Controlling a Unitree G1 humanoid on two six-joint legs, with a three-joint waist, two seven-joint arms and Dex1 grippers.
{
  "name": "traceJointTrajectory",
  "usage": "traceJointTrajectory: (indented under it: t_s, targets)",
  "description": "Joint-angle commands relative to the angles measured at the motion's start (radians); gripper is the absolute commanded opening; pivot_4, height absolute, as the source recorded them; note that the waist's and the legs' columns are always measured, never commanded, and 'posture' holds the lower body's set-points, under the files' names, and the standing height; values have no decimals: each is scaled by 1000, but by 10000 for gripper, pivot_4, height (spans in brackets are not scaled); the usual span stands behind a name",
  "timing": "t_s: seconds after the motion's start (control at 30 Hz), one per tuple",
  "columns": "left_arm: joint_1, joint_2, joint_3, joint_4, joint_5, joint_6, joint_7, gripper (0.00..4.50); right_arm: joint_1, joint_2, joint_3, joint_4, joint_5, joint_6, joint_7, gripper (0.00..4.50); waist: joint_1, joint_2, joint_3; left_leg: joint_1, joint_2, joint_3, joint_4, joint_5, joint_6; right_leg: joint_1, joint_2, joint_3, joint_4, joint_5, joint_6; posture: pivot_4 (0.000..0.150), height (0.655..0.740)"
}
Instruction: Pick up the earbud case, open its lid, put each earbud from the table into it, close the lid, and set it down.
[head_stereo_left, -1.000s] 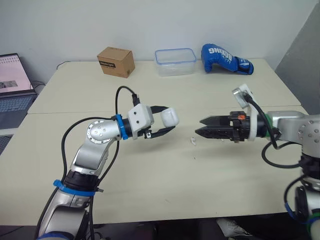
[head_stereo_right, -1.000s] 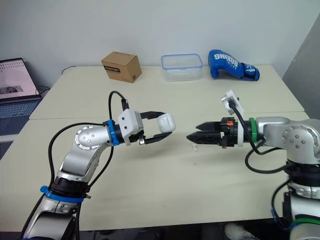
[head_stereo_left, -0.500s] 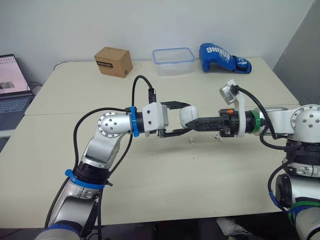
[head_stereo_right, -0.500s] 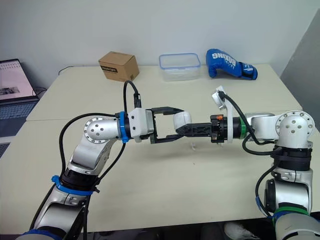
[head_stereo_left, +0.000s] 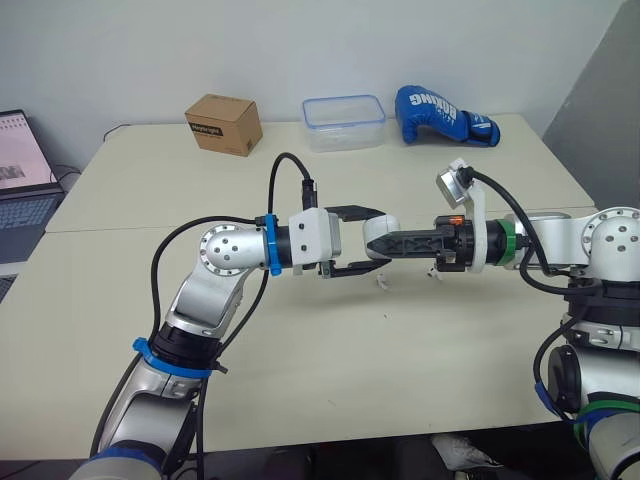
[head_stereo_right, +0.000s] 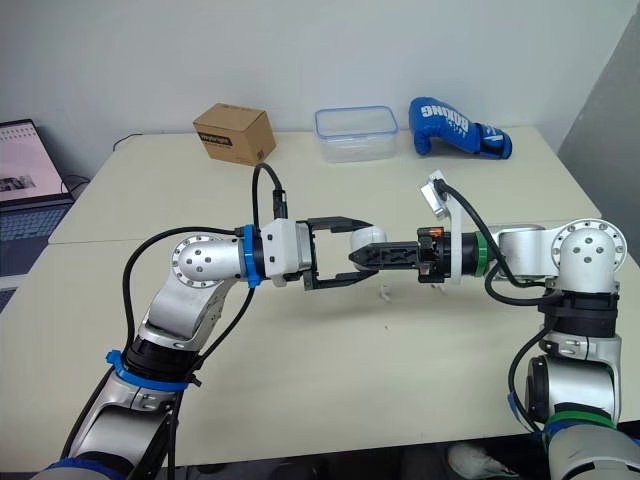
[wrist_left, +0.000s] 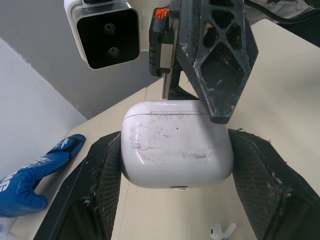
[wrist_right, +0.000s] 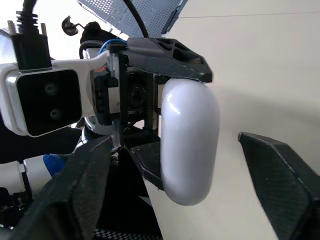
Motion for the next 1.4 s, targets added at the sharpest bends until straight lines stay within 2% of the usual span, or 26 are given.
traceJointTrajectory:
  t_s: [0.03, 0.3, 0.4, 0.6, 0.87, 0.9, 1.07, 1.17, 1.3, 1.4]
  targets:
    - [-21, 0, 4, -37, -4, -18, 0, 27950, -18, -2, -6, -22, 59, -19, -17, 33763, 0, 0, 0, 0, 0, 0, 0, 0, 0, 0, 0, 0, 0, 0, 0, 1500, 7307]
    - [-22, -1, 0, -40, -1, -14, 1, 27950, -24, -22, 21, -6, 117, -40, -47, 33763, 0, 0, 0, 0, 0, 0, 0, 0, 0, 0, 0, 0, 0, 0, 0, 1500, 7307]
    - [-24, -3, -3, -40, -3, -9, 0, 27950, -26, -33, 37, -7, 135, -49, -57, 28227, 0, 0, 0, 0, 0, 0, 0, 0, 0, 0, 0, 0, 0, 0, 0, 1500, 7307]
    - [-22, 3, -6, -52, -9, 9, -9, 27950, -23, -54, 62, -11, 178, -74, -80, 8101, 0, 0, 0, 0, 0, 0, 0, 0, 0, 0, 0, 0, 0, 0, 0, 1500, 7307]
    - [-22, 11, -8, -61, -12, 26, -17, 27950, -11, -79, 99, -25, 236, -110, -108, 8135, 0, 0, 0, 0, 0, 0, 0, 0, 0, 0, 0, 0, 0, 0, 0, 1500, 7307]
    - [-22, 23, -8, -71, -36, 75, -35, 27950, -10, -83, 105, -28, 243, -114, -109, 8135, 0, 0, 0, 0, 0, 0, 0, 0, 0, 0, 0, 0, 0, 0, 0, 1500, 7307]
    - [-19, 44, 10, -111, -91, 189, -49, 44745, -3, -102, 127, -42, 270, -141, -118, 8135, -2, 0, 0, 0, 0, 0, 0, 0, 0, 0, 0, 0, 0, 0, 0, 1500, 7307]
    - [-26, 86, 33, -133, -134, 275, -75, 44745, 6, -116, 134, -69, 237, -152, -105, 8135, -3, 0, 0, 0, 0, 0, 0, 0, 0, 0, 0, 0, 0, 0, 0, 1500, 7307]
    - [-19, 224, 92, -184, -267, 499, -150, 44745, 59, -220, 250, -297, -84, -220, 109, 8135, -4, 1, 0, -1, 1, 0, -1, 0, 0, -1, 1, 0, 0, 0, 1, 1500, 7307]
    - [-31, 271, 108, -173, -309, 625, -136, 44745, 62, -279, 345, -378, -281, -335, 258, 8135, -6, 1, 0, 0, 1, 0, -1, 0, 0, -1, 1, 0, 0, -1, 1, 1500, 7307]
